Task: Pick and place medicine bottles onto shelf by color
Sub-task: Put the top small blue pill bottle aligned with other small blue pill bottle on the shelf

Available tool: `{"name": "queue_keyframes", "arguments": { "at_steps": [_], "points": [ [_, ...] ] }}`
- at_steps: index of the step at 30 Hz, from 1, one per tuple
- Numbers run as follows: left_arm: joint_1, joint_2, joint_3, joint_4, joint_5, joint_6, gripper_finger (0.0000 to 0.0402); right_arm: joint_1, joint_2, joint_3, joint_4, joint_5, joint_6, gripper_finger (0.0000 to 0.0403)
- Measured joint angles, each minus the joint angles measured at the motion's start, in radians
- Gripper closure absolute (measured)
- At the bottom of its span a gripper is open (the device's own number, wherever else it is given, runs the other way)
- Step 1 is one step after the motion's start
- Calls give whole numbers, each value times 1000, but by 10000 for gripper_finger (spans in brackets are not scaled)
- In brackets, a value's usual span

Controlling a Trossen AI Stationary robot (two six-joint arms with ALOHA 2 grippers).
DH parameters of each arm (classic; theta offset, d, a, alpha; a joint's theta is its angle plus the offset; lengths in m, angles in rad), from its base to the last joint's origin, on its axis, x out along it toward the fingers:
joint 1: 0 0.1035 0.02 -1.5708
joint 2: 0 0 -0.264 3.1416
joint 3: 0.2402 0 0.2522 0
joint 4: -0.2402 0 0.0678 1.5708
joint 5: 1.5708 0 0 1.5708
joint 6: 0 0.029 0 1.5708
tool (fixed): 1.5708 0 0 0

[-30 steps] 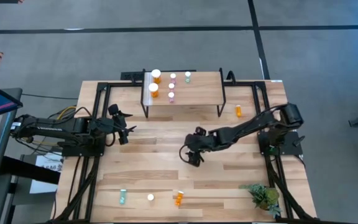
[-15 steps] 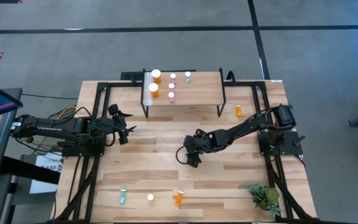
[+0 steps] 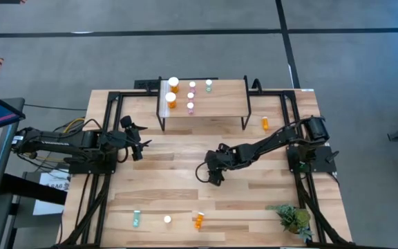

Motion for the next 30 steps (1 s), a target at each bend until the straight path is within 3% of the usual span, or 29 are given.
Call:
{"name": "queue_keyframes", "arguments": {
  "at_steps": [13, 30],
  "points": [
    [0, 0, 0, 0, 0, 0, 149, 0, 0, 0, 1, -1, 5, 130],
    [0, 0, 0, 0, 0, 0, 149, -6, 1, 0, 1, -15, 18, 251]
  ]
}}
